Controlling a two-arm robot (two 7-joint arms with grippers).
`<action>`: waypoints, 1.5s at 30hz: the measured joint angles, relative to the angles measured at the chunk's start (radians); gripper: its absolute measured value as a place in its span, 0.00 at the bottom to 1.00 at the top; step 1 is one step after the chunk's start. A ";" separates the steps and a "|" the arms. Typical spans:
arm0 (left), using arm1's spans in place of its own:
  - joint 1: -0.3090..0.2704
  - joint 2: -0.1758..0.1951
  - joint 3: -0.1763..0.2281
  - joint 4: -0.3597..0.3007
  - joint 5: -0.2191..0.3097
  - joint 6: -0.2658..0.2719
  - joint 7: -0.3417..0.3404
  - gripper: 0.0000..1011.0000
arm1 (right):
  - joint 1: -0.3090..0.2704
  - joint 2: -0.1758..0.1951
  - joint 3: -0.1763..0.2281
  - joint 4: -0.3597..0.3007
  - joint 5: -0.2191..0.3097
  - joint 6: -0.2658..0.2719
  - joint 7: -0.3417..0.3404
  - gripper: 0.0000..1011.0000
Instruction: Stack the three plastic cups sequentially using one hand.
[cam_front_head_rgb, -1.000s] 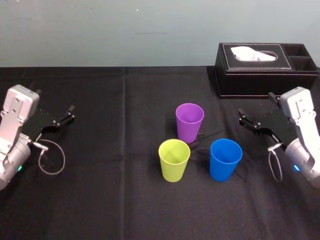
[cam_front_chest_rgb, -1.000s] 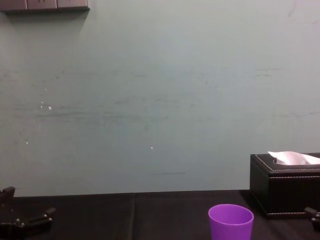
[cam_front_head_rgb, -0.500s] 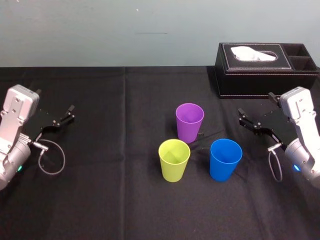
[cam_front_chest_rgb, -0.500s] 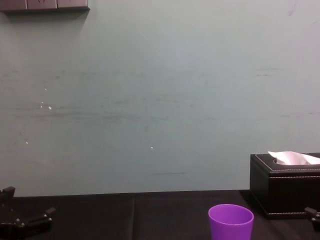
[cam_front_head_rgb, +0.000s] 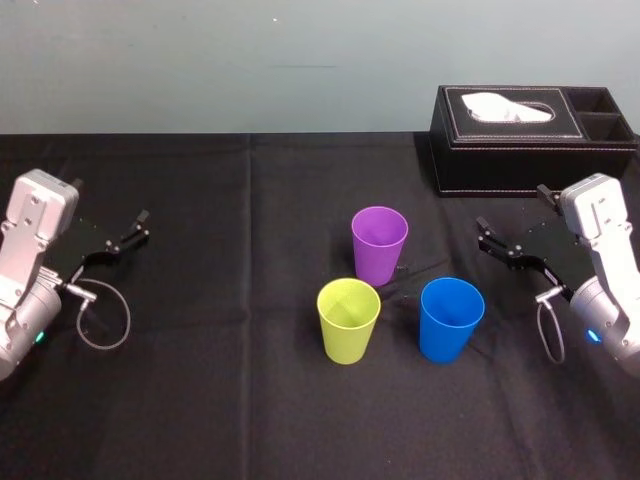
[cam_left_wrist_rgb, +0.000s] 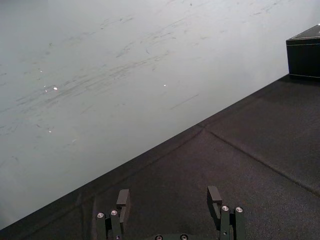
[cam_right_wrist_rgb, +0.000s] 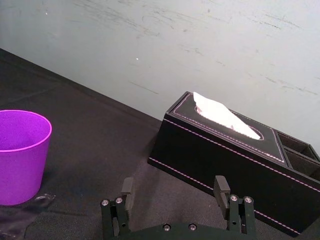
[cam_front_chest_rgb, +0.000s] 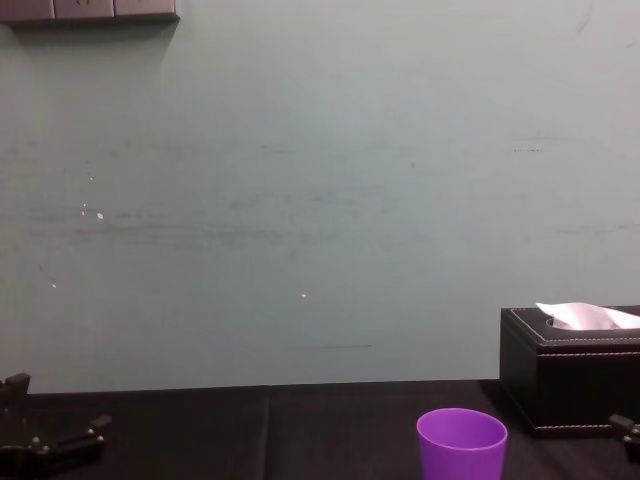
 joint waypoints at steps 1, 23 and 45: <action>0.000 0.000 0.000 0.000 0.000 0.000 0.000 1.00 | 0.000 0.000 0.000 0.000 0.000 0.000 0.000 0.99; 0.000 0.000 0.000 0.000 0.000 0.000 0.000 1.00 | -0.095 0.041 0.084 -0.114 0.057 0.021 0.042 0.99; 0.000 0.000 0.000 0.000 0.000 0.000 0.000 1.00 | -0.343 0.235 0.279 -0.407 0.279 0.137 0.293 0.99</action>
